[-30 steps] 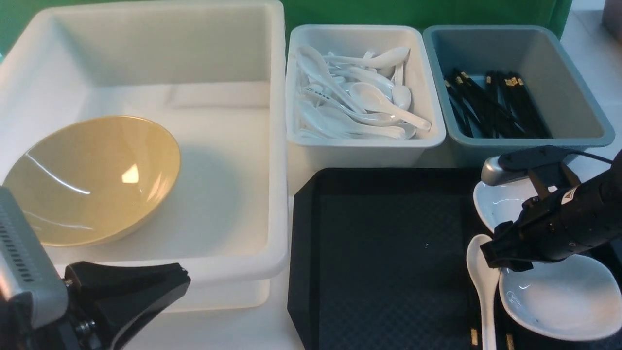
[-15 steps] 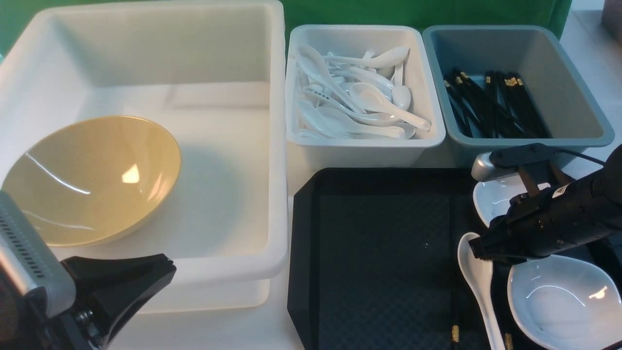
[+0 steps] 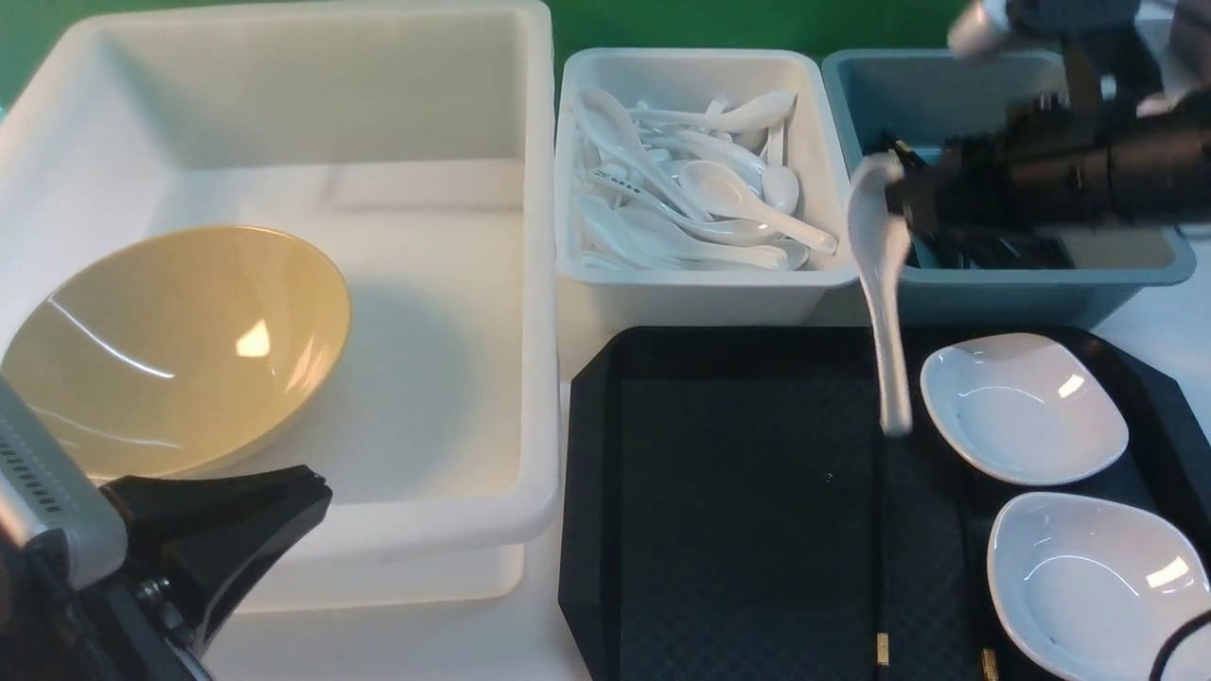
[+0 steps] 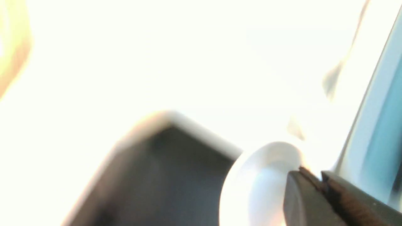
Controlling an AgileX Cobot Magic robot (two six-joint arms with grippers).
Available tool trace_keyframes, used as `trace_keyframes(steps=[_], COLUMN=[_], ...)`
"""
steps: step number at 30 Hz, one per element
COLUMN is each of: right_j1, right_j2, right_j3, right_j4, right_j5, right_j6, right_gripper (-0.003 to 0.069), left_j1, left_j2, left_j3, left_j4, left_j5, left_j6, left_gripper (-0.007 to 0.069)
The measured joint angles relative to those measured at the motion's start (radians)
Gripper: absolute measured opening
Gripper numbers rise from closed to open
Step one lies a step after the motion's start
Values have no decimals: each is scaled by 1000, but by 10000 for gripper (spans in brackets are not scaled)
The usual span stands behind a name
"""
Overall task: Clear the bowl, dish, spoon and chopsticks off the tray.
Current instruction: Use the right arm to put the soup spoon into the small storage box in the middle, then use the right arm to grab the plate
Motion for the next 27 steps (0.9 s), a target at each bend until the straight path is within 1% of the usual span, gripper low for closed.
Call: trace_keyframes(steps=[1, 3, 5, 8, 10, 11, 12, 13, 15, 16, 17, 18, 19, 20, 21, 22, 24, 25, 27], right_j1=[23, 54, 81, 97, 98, 97, 96, 87, 62, 41, 16, -10, -52, -76, -100, -114, -126, -129, -134], right_j2=[50, 127, 232, 366, 441, 464, 467, 478, 469, 453, 430, 402, 350, 315, 283, 248, 212, 200, 175], right_j3=[-85, -181, -280, -414, -475, -491, -491, -503, -511, -511, -512, -512, -513, -516, -520, -520, -502, -478, -404], right_j4=[106, 177, 208, 223, 225, 225, 225, 225, 224, 216, 201, 171, 74, -23, -170, -334, -567, -644, -738], right_j5=[-104, -199, -269, -303, -305, -306, -306, -300, -247, -192, -123, -46, 64, 145, 247, 355, 523, 585, 673], right_j6=[-107, -233, -306, -362, -372, -376, -375, -383, -385, -380, -351, -290, -138, -15, 145, 276, 486, 528, 603], right_gripper=[58, 58, 60, 87, 144, 183, 192, 264, 351, 385, 411, 428, 440, 442, 441, 437, 433, 433, 432], left_j1=[0, 0, 0, 0, 0, 0, 0, 0, 0, 0, 0, 0, 0, 0, 0, 0, 0, 0, 0], left_j2=[0, 0, 0, 0, 0, 0, 0, 0, 0, 0, 0, 0, 0, 0, 0, 0, 0, 0, 0], left_j3=[0, 0, 0, 0, 0, 0, 0, 0, 0, 0, 0, 0, 0, 0, 0, 0, 0, 0, 0], left_j4=[-3, -6, -7, -8, -9, -9, -9, -9, -9, -9, -9, -9, -9, -10, -13, -18, -30, -36, -53], left_j5=[-4, -4, -5, -5, -4, 1, 1, 7, 22, 27, 33, 38, 44, 45, 43, 35, 17, 9, -2], left_j6=[0, -1, -1, -1, -1, -1, -1, -2, -3, -4, -4, -4, -4, -5, -5, -6, -8, -8, -11], left_gripper=[-11, -11, -11, -11, -11, -11, -11, -11, -11, -11, -11, -11, -11, -11, -11, -11, -11, -11, -11])
